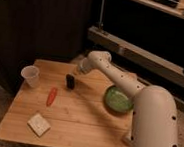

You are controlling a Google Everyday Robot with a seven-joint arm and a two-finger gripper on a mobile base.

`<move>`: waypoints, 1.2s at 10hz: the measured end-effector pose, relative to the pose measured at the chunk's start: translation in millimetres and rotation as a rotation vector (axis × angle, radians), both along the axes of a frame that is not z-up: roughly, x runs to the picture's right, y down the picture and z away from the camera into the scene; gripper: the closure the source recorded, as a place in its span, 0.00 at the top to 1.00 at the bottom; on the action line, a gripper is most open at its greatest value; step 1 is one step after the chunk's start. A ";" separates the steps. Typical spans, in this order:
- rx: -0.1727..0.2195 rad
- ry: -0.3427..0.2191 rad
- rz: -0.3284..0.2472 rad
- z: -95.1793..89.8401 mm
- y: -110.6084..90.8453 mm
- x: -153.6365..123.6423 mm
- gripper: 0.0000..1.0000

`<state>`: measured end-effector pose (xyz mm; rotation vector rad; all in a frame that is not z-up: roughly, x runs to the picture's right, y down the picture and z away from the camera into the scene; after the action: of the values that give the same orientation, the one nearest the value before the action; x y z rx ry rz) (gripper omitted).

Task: Knock the eraser over

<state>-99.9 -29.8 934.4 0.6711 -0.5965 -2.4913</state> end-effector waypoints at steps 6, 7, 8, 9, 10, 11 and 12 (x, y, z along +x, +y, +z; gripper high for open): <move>0.045 -0.013 -0.047 -23.4 6.7 -13.7 0.00; 0.053 -0.017 -0.055 -29.3 3.5 -15.2 0.00; 0.062 -0.019 -0.060 -31.1 1.0 -13.6 0.00; 0.071 -0.023 -0.066 -29.4 1.7 -12.0 0.00; 0.077 -0.026 -0.073 -28.9 3.8 -13.0 0.02; 0.082 -0.032 -0.080 -30.1 4.2 -15.7 0.09; 0.085 -0.036 -0.085 -34.2 2.7 -16.0 0.21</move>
<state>-115.9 -27.1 900.1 0.7384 -0.5460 -2.6007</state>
